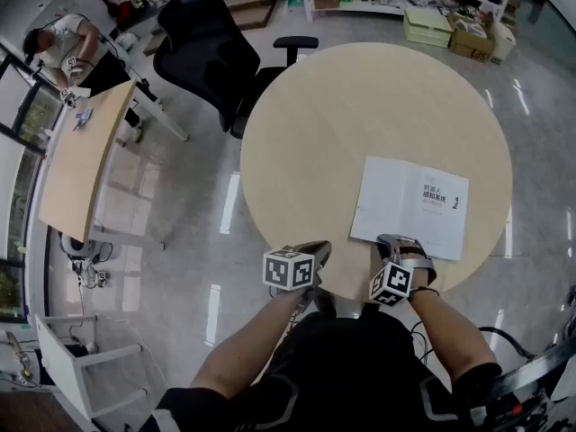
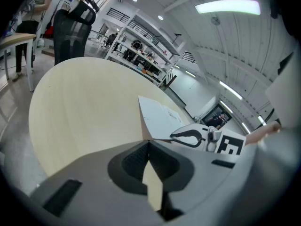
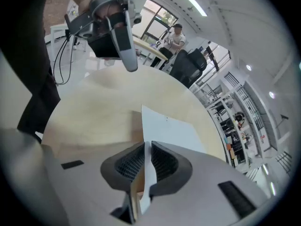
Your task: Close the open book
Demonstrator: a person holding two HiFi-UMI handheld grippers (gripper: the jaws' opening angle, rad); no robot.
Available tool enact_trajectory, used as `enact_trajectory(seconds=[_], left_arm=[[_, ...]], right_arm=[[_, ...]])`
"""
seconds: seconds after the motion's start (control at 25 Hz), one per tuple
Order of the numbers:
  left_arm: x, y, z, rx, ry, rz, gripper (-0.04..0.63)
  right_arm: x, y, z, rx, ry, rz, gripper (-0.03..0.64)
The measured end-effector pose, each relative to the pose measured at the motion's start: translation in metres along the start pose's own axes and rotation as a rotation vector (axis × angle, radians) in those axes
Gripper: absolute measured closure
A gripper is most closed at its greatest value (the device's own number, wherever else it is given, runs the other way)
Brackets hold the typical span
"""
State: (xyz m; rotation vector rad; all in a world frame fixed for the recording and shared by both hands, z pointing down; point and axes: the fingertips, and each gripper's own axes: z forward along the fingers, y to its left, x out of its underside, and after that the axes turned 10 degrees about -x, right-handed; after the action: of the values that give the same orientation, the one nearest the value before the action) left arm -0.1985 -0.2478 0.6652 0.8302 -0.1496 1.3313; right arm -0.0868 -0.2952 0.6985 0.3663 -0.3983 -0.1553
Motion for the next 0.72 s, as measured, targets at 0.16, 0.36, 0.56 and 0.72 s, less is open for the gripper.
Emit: enact_trajectory(seconds=[0.16, 0.36, 0.56, 0.72], left_arm=[[-0.006, -0.004, 0.010, 0.019, 0.012, 0.020, 0.609], [-0.016, -0.034, 0.033, 0.080, 0.040, 0.078, 0.609], [-0.023, -0.075, 0.047, 0.156, 0.082, 0.169, 0.609], [-0.023, -0.099, 0.055, 0.186, 0.113, 0.210, 0.609]], right_arm=[[0.000, -0.016, -0.025, 0.086, -0.094, 0.156, 0.604], [0.021, -0.032, -0.063, 0.190, -0.246, 0.450, 0.614], [0.052, -0.037, -0.091, 0.239, -0.372, 0.711, 0.615], [0.087, -0.035, -0.103, 0.268, -0.405, 0.879, 0.615]])
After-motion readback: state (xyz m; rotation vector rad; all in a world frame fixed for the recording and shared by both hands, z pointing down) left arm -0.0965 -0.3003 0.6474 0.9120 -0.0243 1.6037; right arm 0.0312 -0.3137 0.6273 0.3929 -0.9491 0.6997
